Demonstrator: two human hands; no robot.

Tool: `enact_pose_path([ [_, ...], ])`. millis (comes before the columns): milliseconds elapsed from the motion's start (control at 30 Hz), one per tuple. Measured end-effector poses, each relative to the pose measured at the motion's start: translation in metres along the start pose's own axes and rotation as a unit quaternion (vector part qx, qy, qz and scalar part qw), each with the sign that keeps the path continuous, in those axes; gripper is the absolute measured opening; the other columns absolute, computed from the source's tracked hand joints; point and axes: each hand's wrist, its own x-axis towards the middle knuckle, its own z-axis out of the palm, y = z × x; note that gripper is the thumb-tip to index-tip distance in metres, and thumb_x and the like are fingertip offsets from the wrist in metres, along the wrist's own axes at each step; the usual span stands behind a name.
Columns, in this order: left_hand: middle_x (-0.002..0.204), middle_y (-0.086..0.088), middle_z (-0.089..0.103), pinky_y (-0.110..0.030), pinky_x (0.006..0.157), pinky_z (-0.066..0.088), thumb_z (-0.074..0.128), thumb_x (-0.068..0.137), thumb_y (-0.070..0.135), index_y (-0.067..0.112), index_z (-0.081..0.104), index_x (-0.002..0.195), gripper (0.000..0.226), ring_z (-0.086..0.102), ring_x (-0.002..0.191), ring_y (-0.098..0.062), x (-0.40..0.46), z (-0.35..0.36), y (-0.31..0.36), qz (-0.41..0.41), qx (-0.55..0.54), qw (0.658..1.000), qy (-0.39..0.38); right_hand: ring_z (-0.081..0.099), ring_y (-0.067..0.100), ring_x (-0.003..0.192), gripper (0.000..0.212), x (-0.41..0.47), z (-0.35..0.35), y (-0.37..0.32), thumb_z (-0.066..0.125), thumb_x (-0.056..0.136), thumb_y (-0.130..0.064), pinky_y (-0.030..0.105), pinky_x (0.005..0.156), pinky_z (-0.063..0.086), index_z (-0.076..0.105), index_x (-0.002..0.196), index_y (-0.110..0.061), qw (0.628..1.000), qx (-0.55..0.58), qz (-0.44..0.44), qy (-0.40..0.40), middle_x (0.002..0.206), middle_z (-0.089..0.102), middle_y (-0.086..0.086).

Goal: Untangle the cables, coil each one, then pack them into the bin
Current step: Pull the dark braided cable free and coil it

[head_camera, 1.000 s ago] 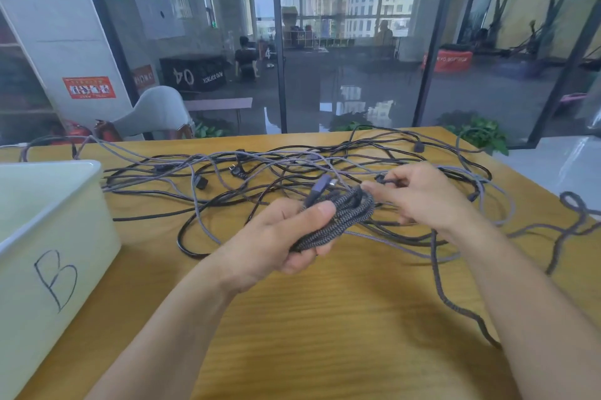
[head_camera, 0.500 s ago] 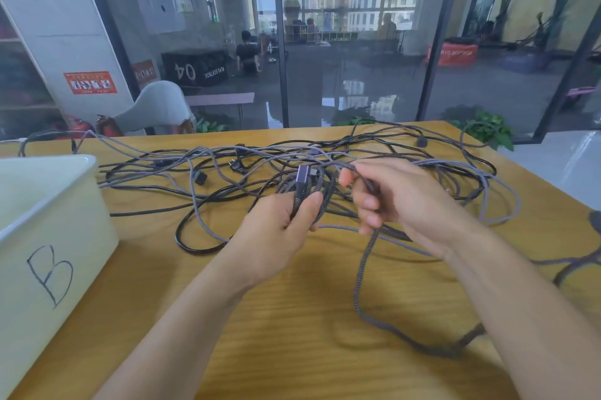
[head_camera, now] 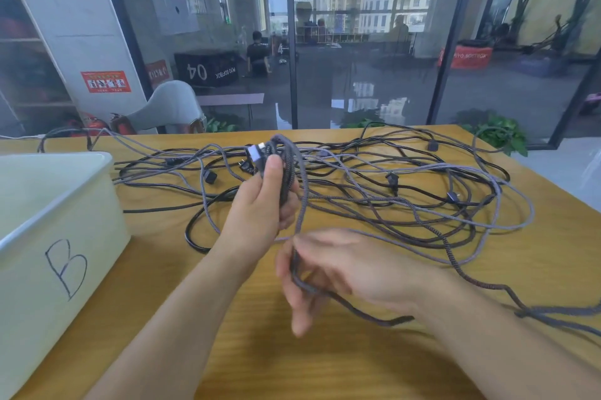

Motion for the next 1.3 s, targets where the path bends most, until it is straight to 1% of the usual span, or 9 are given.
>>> enact_pose_path([
  [67,0.059,-0.001,0.039,-0.032,0.054,0.028,0.028,0.11,0.053,0.012,0.055,0.079,0.058,0.033,0.053,-0.017,0.003,-0.006,0.0,-0.013,-0.047,0.999,0.005,0.047,0.014,0.049,0.039,0.006,0.01,0.007,0.033,0.114,-0.038,0.028,0.056,0.045,0.057,0.095,-0.013,0.998,-0.028,0.044,-0.029,0.063,0.044,0.001],
  [133,0.059,0.0,0.038,-0.032,0.055,0.029,0.028,0.109,0.055,0.011,0.057,0.087,0.057,0.034,0.052,-0.017,0.003,-0.008,0.001,-0.022,-0.098,0.995,0.001,0.024,0.008,0.048,0.04,0.012,0.016,0.012,0.035,0.113,-0.042,0.021,0.047,0.027,0.051,0.087,-0.018,0.994,-0.078,0.078,-0.027,0.061,0.03,-0.006],
  [200,0.058,0.0,0.039,-0.031,0.054,0.03,0.028,0.109,0.054,0.01,0.057,0.089,0.057,0.035,0.051,-0.017,0.001,-0.006,0.001,-0.021,-0.118,0.993,-0.012,0.019,0.009,0.05,0.039,0.015,0.018,0.014,0.034,0.113,-0.042,0.021,0.045,0.02,0.049,0.087,-0.017,0.988,-0.126,0.078,-0.037,0.061,0.027,-0.007],
  [367,0.058,-0.001,0.038,-0.031,0.055,0.03,0.029,0.108,0.053,0.009,0.056,0.089,0.055,0.033,0.052,-0.018,-0.002,-0.002,0.004,-0.003,-0.136,0.989,-0.051,0.019,0.012,0.052,0.039,0.013,0.01,0.013,0.034,0.113,-0.043,0.022,0.044,0.019,0.05,0.092,-0.014,0.979,-0.18,0.084,-0.048,0.063,0.027,-0.002],
  [600,0.059,0.0,0.035,-0.027,0.054,0.036,0.033,0.109,0.051,0.01,0.054,0.09,0.051,0.035,0.048,-0.017,-0.006,-0.002,0.009,-0.033,-0.197,0.976,-0.093,0.031,0.008,0.049,0.043,0.019,-0.002,0.021,0.035,0.113,-0.044,0.022,0.05,0.029,0.054,0.08,-0.022,0.944,-0.32,0.075,0.035,0.052,0.041,-0.011],
  [833,0.049,0.003,0.029,-0.049,0.061,0.01,0.038,0.108,0.052,0.015,0.054,0.075,0.052,0.018,0.044,-0.017,-0.013,-0.001,0.019,-0.023,-0.16,0.971,-0.175,0.039,0.016,0.057,0.061,0.013,-0.027,0.018,0.047,0.098,-0.071,0.034,0.062,0.031,0.058,0.067,-0.019,0.915,-0.387,0.088,0.068,0.059,0.046,-0.003],
  [933,0.048,0.002,0.028,-0.048,0.06,0.009,0.042,0.104,0.054,0.015,0.054,0.074,0.051,0.018,0.044,-0.017,-0.015,0.0,0.019,-0.02,-0.132,0.971,-0.198,0.035,0.021,0.057,0.06,0.008,-0.042,0.013,0.051,0.099,-0.067,0.035,0.059,0.028,0.06,0.064,-0.019,0.907,-0.405,0.082,0.085,0.061,0.043,0.006],
  [1200,0.048,-0.001,0.026,-0.042,0.054,0.011,0.039,0.104,0.051,0.012,0.052,0.073,0.052,0.018,0.041,-0.016,-0.016,-0.002,0.021,-0.04,-0.086,0.969,-0.228,0.043,0.013,0.062,0.052,-0.022,-0.079,-0.004,0.051,0.099,-0.065,0.031,0.063,0.037,0.067,0.077,-0.02,0.883,-0.45,0.123,0.058,0.065,0.046,-0.006],
  [1300,0.048,0.0,0.028,-0.037,0.051,0.013,0.04,0.107,0.053,0.013,0.052,0.074,0.054,0.019,0.04,-0.014,-0.015,-0.002,0.018,-0.041,-0.08,0.965,-0.247,0.039,0.011,0.059,0.048,-0.031,-0.09,-0.011,0.055,0.099,-0.061,0.03,0.06,0.033,0.067,0.077,-0.02,0.873,-0.467,0.114,0.088,0.063,0.042,-0.008],
])
